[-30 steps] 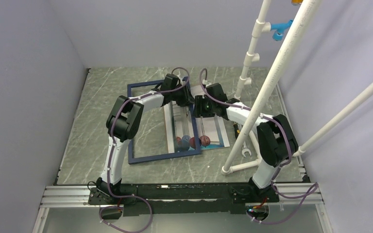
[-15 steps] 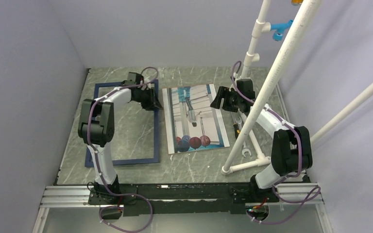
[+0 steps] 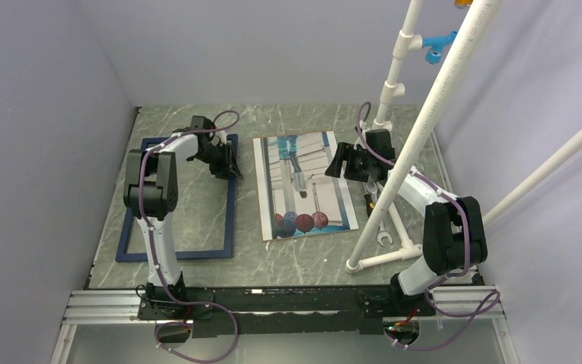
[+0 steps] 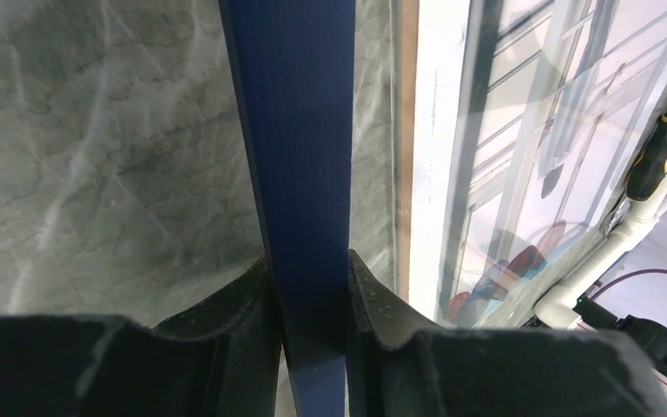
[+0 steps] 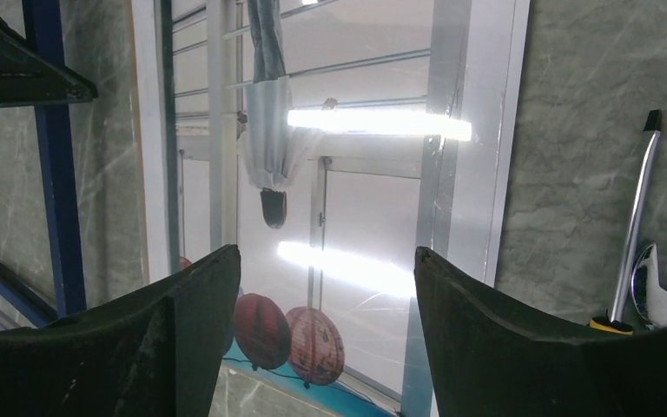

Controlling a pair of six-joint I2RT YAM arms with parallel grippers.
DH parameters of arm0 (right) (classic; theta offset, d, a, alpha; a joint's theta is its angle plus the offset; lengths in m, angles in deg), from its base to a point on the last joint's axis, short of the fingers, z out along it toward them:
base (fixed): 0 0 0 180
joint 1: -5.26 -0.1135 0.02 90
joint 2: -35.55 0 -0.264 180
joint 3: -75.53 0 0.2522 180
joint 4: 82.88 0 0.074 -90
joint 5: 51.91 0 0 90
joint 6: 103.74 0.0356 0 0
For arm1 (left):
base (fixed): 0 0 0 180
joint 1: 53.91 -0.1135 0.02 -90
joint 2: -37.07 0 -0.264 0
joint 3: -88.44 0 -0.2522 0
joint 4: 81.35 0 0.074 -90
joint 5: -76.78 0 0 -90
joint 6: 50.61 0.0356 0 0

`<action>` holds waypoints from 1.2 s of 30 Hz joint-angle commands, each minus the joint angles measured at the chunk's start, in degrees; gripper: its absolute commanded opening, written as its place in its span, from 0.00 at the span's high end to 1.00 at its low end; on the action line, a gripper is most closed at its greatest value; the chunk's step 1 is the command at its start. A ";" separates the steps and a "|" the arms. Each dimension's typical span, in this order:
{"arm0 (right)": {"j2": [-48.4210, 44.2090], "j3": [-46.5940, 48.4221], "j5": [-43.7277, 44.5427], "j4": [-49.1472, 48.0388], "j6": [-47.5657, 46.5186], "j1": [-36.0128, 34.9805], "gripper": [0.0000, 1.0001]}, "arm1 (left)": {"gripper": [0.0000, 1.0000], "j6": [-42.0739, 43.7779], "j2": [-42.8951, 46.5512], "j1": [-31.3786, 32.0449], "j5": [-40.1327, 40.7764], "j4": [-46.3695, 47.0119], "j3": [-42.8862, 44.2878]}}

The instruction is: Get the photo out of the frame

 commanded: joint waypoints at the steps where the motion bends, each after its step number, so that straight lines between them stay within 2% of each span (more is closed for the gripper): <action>1: -0.54 -0.22 -0.06 -2.28 -0.70 0.19 0.25 | 0.68 1.76 0.32 -0.86 0.81 0.48 3.28; 7: -0.45 -1.09 1.67 -1.80 -0.17 0.48 0.26 | 0.45 -0.32 1.45 -1.03 4.52 0.92 3.71; 9: -0.53 -1.75 1.69 -1.84 0.13 0.83 0.28 | 0.32 -1.01 2.75 -1.25 6.53 1.19 3.36; 11: -0.73 -2.55 1.57 -2.04 0.46 1.44 0.29 | 0.28 -1.15 4.46 -1.38 7.64 1.05 3.25; 14: -1.31 -4.10 1.19 -2.73 1.24 2.49 0.33 | 0.27 -1.94 7.93 -1.31 8.00 1.81 2.05; 18: -2.07 -6.36 0.45 -3.84 1.98 4.64 0.36 | 0.27 -4.83 12.01 0.18 0.65 7.41 -2.91; 24: 0.65 -7.65 -3.75 -7.01 2.65 9.10 0.36 | 0.28 -6.40 12.79 8.55 -3.20 12.39 -6.33; 28: 4.09 -6.54 -5.88 -9.06 2.12 10.36 0.36 | 0.32 -9.17 9.38 13.29 -3.59 16.48 -8.26; 36: 9.91 -3.81 -9.12 -10.67 0.64 10.46 0.37 | 0.39 -8.32 6.82 13.98 1.27 15.67 -8.07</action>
